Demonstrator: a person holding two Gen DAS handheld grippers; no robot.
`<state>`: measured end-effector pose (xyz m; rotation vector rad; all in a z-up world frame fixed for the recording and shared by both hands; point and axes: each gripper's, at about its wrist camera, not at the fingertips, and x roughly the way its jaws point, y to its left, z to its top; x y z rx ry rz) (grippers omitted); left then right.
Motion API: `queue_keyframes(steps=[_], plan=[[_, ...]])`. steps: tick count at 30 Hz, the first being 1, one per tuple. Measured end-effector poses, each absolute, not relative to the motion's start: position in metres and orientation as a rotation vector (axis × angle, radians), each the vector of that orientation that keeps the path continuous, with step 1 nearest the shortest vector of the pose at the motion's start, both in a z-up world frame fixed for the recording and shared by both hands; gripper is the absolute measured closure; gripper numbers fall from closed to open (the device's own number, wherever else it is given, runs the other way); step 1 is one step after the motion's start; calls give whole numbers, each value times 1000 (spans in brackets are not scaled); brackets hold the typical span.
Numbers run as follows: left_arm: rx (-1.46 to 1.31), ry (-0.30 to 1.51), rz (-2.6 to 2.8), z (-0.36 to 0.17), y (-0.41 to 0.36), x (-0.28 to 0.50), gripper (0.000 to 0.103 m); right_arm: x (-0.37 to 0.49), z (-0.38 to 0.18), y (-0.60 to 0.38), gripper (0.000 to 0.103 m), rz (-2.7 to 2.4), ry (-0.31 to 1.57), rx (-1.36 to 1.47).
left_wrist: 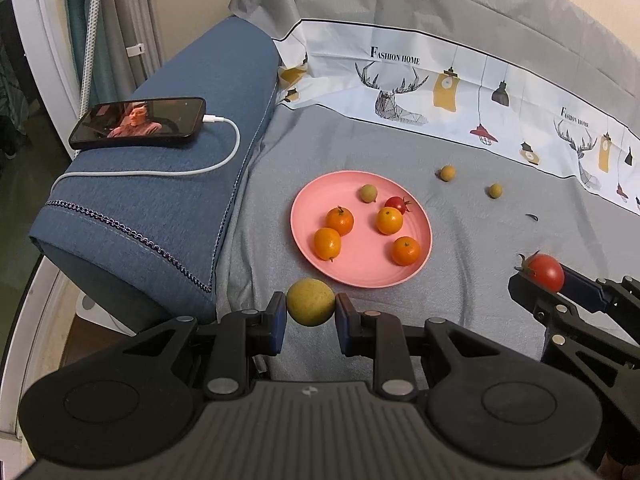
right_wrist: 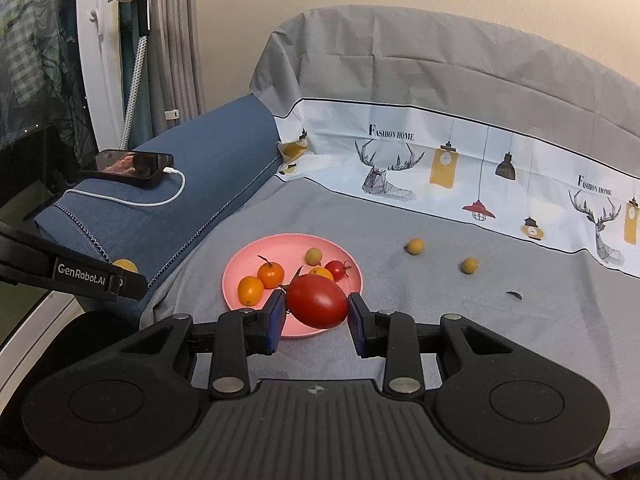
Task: Organize fruits
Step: 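Carry the yellow-green fruit and the cherry tomato over the pink plate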
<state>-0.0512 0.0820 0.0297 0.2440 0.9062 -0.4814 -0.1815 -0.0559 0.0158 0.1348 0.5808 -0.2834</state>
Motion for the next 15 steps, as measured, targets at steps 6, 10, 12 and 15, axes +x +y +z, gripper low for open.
queue_keyframes(steps=[6, 10, 12, 15], plan=[[245, 919, -479, 25, 80, -48, 74, -179, 12, -57, 68, -283, 591, 142], [249, 932, -477, 21, 77, -44, 74, -176, 8, -60, 68, -284, 603, 151], [251, 938, -476, 19, 75, -41, 74, -174, 5, -61, 68, -285, 610, 156], [252, 948, -477, 16, 72, -36, 74, -171, 1, -64, 68, -287, 622, 162]])
